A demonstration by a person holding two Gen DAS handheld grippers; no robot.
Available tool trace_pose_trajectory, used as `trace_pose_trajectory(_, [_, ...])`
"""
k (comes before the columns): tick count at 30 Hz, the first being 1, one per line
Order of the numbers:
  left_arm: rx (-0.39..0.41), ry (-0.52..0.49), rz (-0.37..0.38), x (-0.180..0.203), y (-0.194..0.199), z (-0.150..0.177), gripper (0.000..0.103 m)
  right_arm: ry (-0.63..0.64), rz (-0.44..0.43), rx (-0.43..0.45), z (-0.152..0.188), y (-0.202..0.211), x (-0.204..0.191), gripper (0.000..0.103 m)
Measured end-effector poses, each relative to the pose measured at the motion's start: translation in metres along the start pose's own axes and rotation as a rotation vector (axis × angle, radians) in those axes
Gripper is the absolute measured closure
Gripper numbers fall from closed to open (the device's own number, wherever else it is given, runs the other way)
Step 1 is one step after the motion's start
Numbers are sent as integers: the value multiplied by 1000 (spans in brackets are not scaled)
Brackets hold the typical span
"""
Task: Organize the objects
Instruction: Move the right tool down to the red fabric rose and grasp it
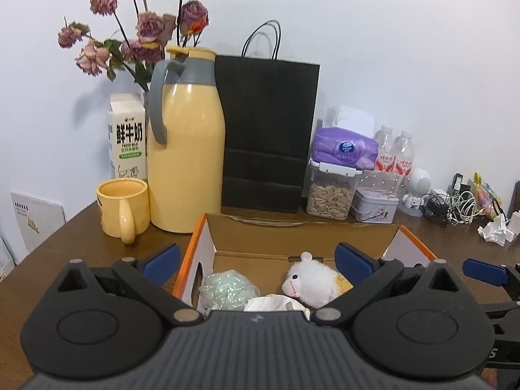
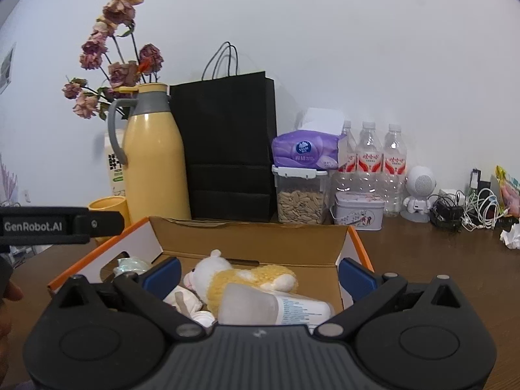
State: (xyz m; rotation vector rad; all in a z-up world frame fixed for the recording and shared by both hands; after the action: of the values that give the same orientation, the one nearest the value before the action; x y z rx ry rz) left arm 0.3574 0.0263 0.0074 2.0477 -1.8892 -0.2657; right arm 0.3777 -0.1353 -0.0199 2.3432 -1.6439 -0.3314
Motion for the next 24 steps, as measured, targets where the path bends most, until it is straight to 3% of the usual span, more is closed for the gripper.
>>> trace_pose_trajectory(10, [15, -8, -41, -20, 43, 14, 0, 25, -30, 8, 7, 26, -8, 0])
trace_pose_trajectory(18, [-51, -1, -118, -63, 65, 48, 0, 60, -83, -32, 31, 45, -28, 0])
trace_pose_trajectory(24, [-91, 14, -152, -92, 79, 69, 0, 101, -171, -95, 53, 47, -63, 3])
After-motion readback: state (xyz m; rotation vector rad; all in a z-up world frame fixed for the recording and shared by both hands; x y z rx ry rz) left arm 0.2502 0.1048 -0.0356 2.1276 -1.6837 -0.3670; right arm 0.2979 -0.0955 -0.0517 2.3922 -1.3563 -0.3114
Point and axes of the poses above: each gripper's, at about its wrist camera, not at the fingertips, and y roughly against the way its jaws point, x to its right, z to its underside, the point moved 10 cm from there along -y, roughly the way its jaws point, and after that the axes turned 1 degree about -x, right-handed, at the moved point
